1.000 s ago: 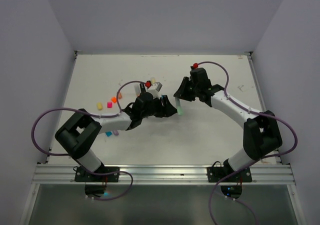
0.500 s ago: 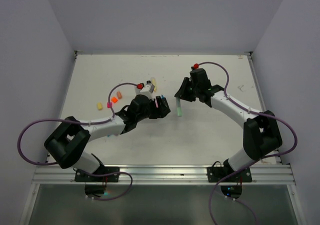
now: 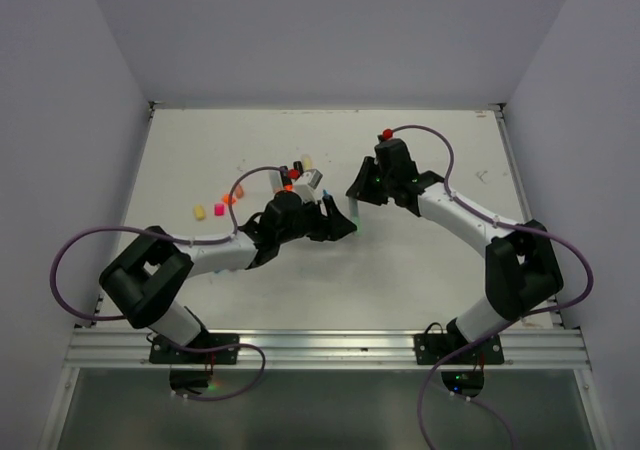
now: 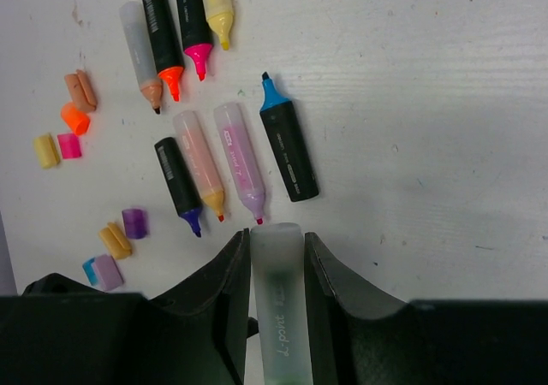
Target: Open the pen caps
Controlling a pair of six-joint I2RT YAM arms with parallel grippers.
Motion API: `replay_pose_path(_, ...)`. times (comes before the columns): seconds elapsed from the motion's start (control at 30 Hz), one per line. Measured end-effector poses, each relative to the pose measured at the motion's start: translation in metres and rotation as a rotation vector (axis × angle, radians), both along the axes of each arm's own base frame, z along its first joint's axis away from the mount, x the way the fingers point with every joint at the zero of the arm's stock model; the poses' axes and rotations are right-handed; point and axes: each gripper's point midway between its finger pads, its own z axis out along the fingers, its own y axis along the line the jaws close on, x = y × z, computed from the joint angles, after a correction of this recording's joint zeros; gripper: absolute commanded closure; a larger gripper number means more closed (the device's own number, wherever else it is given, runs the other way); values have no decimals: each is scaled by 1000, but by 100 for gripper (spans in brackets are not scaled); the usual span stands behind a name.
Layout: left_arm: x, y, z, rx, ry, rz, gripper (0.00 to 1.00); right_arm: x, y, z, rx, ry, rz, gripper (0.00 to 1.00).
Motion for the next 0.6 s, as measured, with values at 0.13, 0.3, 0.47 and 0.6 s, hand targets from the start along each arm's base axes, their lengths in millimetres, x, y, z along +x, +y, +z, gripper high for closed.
replay_pose_path(0.13,-1,-5,-2,-7,14,-11,32,-1,1,-1,-4,2,1,100)
replay_pose_path(0.3,1,-12,1,-20,17,-23,32,1,0,-1,-7,-3,-8,100)
replay_pose_path(0.47,0,-17,4,-35,17,-41,32,0,5,0,3,-7,-6,100)
replay_pose_path(0.6,-2,-19,2,-43,35,-44,33,1,6,-1,11,-10,-12,100)
